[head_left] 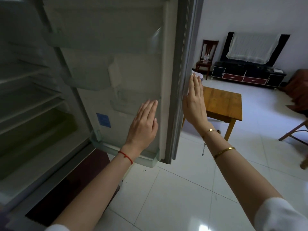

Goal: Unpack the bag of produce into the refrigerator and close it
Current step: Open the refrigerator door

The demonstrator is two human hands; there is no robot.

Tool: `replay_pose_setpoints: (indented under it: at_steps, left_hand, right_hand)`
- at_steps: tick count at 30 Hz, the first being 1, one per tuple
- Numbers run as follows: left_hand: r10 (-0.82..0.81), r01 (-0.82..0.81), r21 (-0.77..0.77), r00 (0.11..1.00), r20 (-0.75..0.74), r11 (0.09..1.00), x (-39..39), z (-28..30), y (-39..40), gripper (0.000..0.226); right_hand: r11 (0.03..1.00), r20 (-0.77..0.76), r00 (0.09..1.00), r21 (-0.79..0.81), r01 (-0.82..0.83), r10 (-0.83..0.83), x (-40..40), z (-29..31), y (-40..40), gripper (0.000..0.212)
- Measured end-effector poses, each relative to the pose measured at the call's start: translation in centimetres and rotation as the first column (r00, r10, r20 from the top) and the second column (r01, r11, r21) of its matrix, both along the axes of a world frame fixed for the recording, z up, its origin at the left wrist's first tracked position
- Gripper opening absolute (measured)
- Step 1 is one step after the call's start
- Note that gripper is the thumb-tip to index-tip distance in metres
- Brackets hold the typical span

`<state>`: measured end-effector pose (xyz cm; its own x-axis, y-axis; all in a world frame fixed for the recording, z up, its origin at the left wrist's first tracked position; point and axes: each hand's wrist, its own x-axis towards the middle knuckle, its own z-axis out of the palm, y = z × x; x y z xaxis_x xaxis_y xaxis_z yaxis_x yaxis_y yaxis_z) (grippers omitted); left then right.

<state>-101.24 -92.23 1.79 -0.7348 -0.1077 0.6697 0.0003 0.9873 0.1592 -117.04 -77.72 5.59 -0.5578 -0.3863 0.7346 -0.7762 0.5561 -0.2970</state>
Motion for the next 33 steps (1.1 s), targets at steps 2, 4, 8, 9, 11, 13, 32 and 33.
replay_pose_setpoints:
  at_steps: [2, 4, 8, 9, 11, 13, 32, 33]
  left_hand:
    - [0.012, -0.012, 0.004, 1.0, -0.018, 1.0, -1.8, 0.1, -0.1, 0.054]
    - [0.021, -0.021, 0.0, 0.999, -0.029, 1.0, -3.6, 0.2, -0.1, 0.052]
    - [0.012, -0.013, -0.024, 0.999, -0.044, 1.0, -7.0, 0.3, -0.7, 0.05]
    - [0.005, -0.007, -0.034, 0.999, -0.047, 0.999, -7.9, 0.4, -0.9, 0.05]
    - [-0.009, 0.007, -0.053, 0.999, -0.04, 0.999, -9.3, 0.4, -1.3, 0.051]
    - [-0.023, 0.021, -0.063, 0.999, -0.033, 0.998, -10.6, 0.4, -1.5, 0.051]
    - [0.131, -0.129, -0.071, 0.991, 0.026, 0.989, -20.8, 0.9, -2.6, 0.053]
    - [0.149, -0.147, -0.066, 0.988, 0.032, 0.987, -21.3, 0.9, -2.6, 0.053]
  right_hand:
    - [1.0, 0.03, 1.0, -0.007, -0.01, 0.01, -1.8, 0.2, -0.4, 0.064]
    - [1.0, 0.056, 0.998, -0.014, -0.021, 0.022, -3.5, 0.5, -0.7, 0.07]
    - [1.0, 0.09, 0.996, -0.01, -0.019, 0.02, -7.2, 0.8, -1.6, 0.075]
    - [1.0, 0.093, 0.996, -0.006, -0.013, 0.013, -8.1, 0.9, -1.9, 0.076]
    - [1.0, 0.106, 0.994, 0.005, -0.004, 0.004, -9.8, 1.1, -2.5, 0.078]
    - [1.0, 0.126, 0.992, 0.018, -0.007, 0.005, -11.4, 1.4, -3.0, 0.081]
    - [0.979, 0.128, 0.972, 0.027, -0.2, 0.195, -25.3, 1.6, -8.6, 0.083]
    - [0.975, 0.131, 0.968, 0.021, -0.22, 0.215, -25.9, 1.6, -9.0, 0.081]
